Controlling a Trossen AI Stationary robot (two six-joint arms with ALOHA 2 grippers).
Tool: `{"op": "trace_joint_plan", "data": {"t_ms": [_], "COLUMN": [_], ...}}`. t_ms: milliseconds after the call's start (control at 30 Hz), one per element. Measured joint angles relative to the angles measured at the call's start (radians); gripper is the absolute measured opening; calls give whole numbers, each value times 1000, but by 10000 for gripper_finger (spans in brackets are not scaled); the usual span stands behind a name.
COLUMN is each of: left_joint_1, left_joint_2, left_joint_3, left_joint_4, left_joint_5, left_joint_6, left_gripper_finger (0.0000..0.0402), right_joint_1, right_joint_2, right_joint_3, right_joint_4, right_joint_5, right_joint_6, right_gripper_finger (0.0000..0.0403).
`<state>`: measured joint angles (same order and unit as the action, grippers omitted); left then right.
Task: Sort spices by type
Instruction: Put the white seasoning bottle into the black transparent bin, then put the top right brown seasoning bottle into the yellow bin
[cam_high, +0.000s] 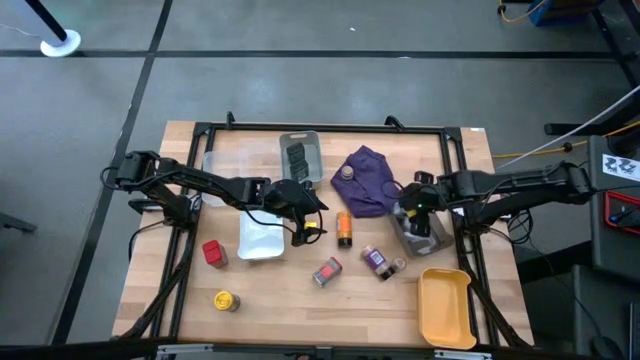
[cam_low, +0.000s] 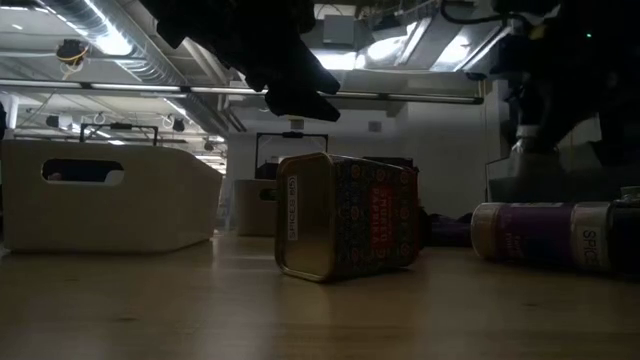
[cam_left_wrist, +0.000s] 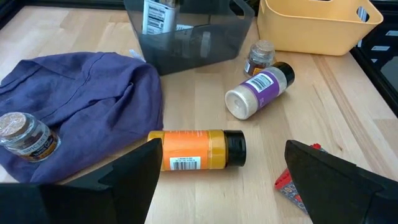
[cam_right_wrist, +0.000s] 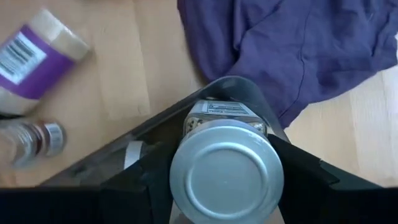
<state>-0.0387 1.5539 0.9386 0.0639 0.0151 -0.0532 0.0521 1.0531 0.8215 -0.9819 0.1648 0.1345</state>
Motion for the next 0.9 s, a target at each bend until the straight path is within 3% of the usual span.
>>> {"op": "trace_joint_plan", "data": {"t_ms": [267, 533, 767, 900], "left_joint_1": [0, 0, 0, 1], "left_joint_2": [0, 0, 0, 0], "left_joint_3": [0, 0, 0, 0], "left_joint_4": [0, 0, 0, 1], "left_joint_5": [0, 0, 0, -4], "left_joint_6": [0, 0, 0, 0], "left_gripper_finger": [322, 322, 322, 322], "right_joint_1": [0, 0, 0, 0], "right_joint_2": [12, 12, 12, 11], "right_joint_3": [-1, 1, 113, 177], "right_joint_4": [-2, -3, -17, 50], "right_joint_5": [10, 8, 9, 87], "right_joint_6": [-46, -47, -37, -30], "right_gripper_finger": [254, 256, 256, 256]}}
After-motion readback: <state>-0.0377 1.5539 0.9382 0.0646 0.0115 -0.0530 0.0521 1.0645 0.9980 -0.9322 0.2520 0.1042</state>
